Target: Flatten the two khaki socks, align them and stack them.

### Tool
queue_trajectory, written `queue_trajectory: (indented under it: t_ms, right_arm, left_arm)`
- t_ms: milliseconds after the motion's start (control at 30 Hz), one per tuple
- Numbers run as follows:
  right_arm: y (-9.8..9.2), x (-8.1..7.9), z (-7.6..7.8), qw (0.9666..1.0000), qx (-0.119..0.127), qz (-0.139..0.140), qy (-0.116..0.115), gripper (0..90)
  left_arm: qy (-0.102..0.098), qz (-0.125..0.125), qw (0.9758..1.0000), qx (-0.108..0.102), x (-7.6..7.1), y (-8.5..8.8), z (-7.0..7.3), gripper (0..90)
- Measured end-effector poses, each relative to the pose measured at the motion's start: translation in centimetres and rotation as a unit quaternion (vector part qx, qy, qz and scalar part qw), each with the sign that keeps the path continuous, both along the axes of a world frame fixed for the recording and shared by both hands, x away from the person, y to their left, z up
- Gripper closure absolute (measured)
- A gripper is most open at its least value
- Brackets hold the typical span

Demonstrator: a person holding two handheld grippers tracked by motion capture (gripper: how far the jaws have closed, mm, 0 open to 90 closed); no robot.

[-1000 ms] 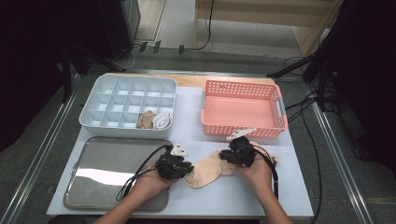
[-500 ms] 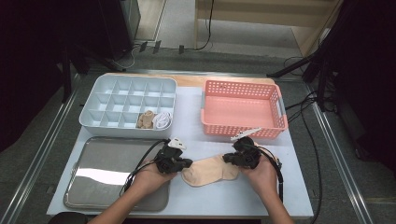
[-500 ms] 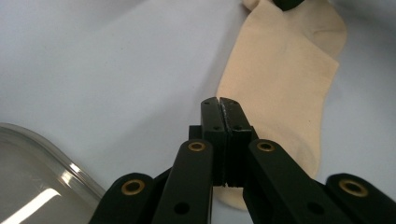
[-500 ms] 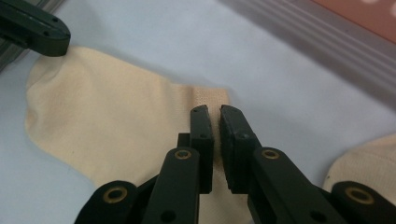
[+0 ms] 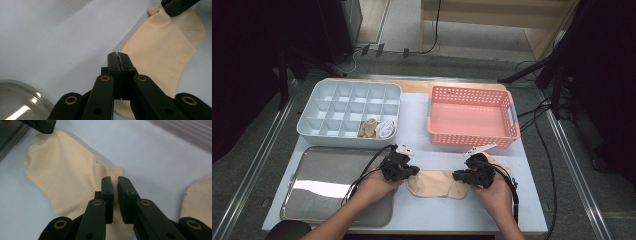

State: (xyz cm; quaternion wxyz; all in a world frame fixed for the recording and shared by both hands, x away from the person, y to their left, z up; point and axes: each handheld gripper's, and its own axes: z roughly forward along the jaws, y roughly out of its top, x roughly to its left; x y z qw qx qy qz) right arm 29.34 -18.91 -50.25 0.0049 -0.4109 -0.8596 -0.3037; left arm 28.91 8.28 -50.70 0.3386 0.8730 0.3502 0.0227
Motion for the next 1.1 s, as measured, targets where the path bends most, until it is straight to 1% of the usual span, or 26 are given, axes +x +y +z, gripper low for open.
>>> queue_trajectory:
  t_ms: [100,167,200,267,300,367,400,433,467,500,533,600,633,667,767,800,867,900,1000,1033,1100]
  right_arm:
    - [-0.2,-0.1,0.0,1.0,0.003,-0.001,-0.007,81.3]
    - [-0.3,-0.2,0.4,0.9998,0.008,0.004,-0.02,81.3]
    - [-0.4,-0.2,0.5,0.9996,0.01,0.002,-0.028,81.2]
    - [-0.6,-0.1,0.9,0.9991,0.018,0.001,-0.038,80.5]
    - [-0.7,-0.1,1.1,0.9988,0.022,-0.001,-0.043,80.4]
    - [-0.9,0.0,1.3,0.9983,0.032,-0.001,-0.048,79.3]
    - [-0.9,0.0,1.4,0.9981,0.035,-0.001,-0.05,77.3]
    - [-0.9,0.1,1.5,0.9979,0.038,-0.004,-0.052,73.2]
    - [-0.9,0.1,1.5,0.9978,0.036,-0.003,-0.055,73.0]
    - [-0.9,0.0,1.6,0.9977,0.029,-0.001,-0.061,72.5]
    - [-0.9,0.0,1.6,0.9975,0.029,0.001,-0.065,72.4]
    - [-1.2,0.0,1.8,0.9968,0.044,-0.001,-0.067,70.7]
    - [-1.3,0.1,1.8,0.9968,0.05,-0.001,-0.062,68.6]
    - [-1.3,0.1,1.9,0.9968,0.05,-0.002,-0.062,67.2]
    - [-1.6,0.0,1.9,0.9968,0.043,-0.004,-0.067,65.7]
    - [-1.7,0.0,1.9,0.997,0.043,-0.006,-0.063,64.8]
    - [-2.0,0.1,1.9,0.9972,0.044,-0.009,-0.059,65.2]
    - [-2.2,0.1,1.9,0.9972,0.043,-0.007,-0.06,64.8]
    - [-2.8,0.0,2.0,0.9963,0.052,-0.011,-0.068,62.4]
    - [-3.0,-0.1,2.0,0.9956,0.059,-0.007,-0.072,61.9]
    - [-3.3,-0.3,2.1,0.9934,0.069,0.003,-0.091,61.9]
  left_arm:
    - [0.002,-0.006,1.0,0.002,0.0,-0.2,-0.1,90.0]
    - [0.002,-0.005,1.0,-0.004,0.0,-0.2,0.0,89.8]
    - [0.0,-0.005,1.0,-0.007,-0.1,-0.1,0.1,88.6]
    - [-0.004,-0.003,0.9998,-0.019,-0.1,0.2,0.5,86.0]
    - [-0.01,-0.002,0.9997,-0.021,-0.1,0.3,0.6,84.9]
    - [-0.011,-0.003,0.9996,-0.026,-0.1,0.5,0.9,83.0]
    - [-0.014,0.0,0.9995,-0.028,-0.1,0.6,1.0,82.1]
    - [-0.013,0.001,0.9995,-0.03,-0.1,0.7,1.1,81.6]
    - [-0.013,0.005,0.9993,-0.034,-0.1,0.7,1.1,81.5]
    - [-0.013,0.005,0.9993,-0.034,0.0,0.8,1.1,81.1]
    - [-0.014,0.005,0.9994,-0.032,0.1,0.9,1.2,81.1]
    - [-0.019,0.008,0.9992,-0.034,0.1,1.1,1.3,81.1]
    - [-0.016,0.012,0.9991,-0.038,0.2,1.1,1.4,81.2]
    - [-0.018,0.011,0.9992,-0.035,0.2,1.2,1.4,81.2]
    - [-0.02,0.016,0.9989,-0.039,0.3,1.4,1.6,81.2]
    - [-0.021,0.019,0.9987,-0.042,0.3,1.5,1.6,81.2]
    - [-0.021,0.019,0.9988,-0.04,0.4,1.6,1.7,81.2]
    - [-0.021,0.021,0.9986,-0.044,0.4,1.7,1.8,81.1]
    - [-0.02,0.022,0.9985,-0.045,0.5,1.9,1.9,80.5]
    - [-0.02,0.022,0.9986,-0.045,0.6,2.0,1.9,80.0]
    - [-0.024,0.027,0.9982,-0.049,0.6,2.1,2.0,79.7]
